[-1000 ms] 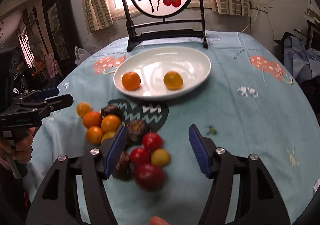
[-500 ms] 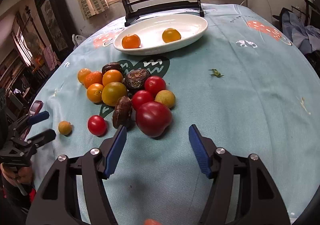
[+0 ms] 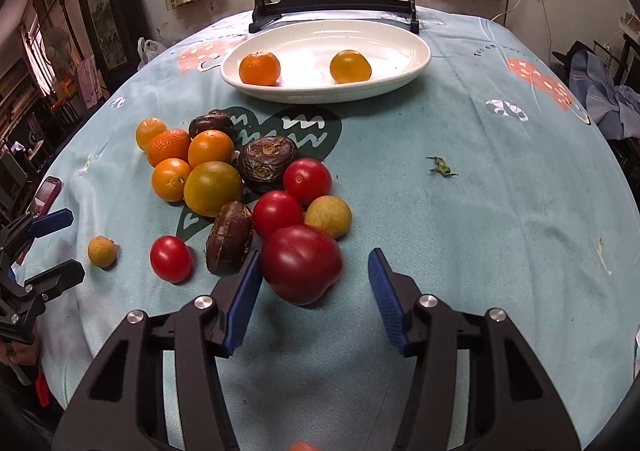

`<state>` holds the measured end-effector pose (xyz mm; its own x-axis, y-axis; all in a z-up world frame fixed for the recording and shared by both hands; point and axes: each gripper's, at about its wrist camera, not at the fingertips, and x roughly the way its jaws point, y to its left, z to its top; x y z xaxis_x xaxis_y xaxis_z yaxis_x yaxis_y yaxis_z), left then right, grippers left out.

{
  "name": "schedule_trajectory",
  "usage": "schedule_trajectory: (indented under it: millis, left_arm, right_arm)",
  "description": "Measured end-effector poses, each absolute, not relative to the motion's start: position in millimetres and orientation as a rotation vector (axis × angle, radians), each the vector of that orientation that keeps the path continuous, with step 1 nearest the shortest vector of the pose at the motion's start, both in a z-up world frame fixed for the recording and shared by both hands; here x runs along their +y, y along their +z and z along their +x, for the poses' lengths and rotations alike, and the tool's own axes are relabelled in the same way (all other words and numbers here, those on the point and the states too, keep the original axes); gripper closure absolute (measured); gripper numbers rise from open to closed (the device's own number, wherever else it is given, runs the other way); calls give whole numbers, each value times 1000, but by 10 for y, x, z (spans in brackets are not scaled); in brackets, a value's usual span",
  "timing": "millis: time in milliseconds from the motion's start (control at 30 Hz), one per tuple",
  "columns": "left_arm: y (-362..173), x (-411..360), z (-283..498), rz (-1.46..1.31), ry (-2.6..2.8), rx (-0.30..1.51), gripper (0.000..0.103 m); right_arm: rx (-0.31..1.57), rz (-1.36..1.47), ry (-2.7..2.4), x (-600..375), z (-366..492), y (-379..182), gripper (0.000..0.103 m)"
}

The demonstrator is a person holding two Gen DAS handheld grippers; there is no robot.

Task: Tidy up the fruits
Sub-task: 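Grasp the small yellow citrus with the left tool while the right tool grasps a red tomato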

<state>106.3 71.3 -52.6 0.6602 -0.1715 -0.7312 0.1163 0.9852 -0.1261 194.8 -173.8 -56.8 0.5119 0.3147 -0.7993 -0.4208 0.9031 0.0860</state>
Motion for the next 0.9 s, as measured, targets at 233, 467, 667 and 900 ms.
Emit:
schedule_trajectory:
  millis: [233, 467, 667, 900]
  left_arm:
    - [-538, 722, 1068, -78, -173, 838, 3]
    - [-539, 639, 1089, -40, -211, 839, 19]
    - [-564, 556, 1180, -6, -203, 858, 44]
    - [-530, 488, 1232, 39, -216, 871, 58]
  right_arm:
    - [926, -162, 451, -1659, 1937, -568, 62]
    - [919, -44, 448, -1865, 1799, -517, 63]
    - [924, -11, 465, -1930, 1689, -511, 63]
    - [931, 8, 478, -1933, 1658, -556, 63]
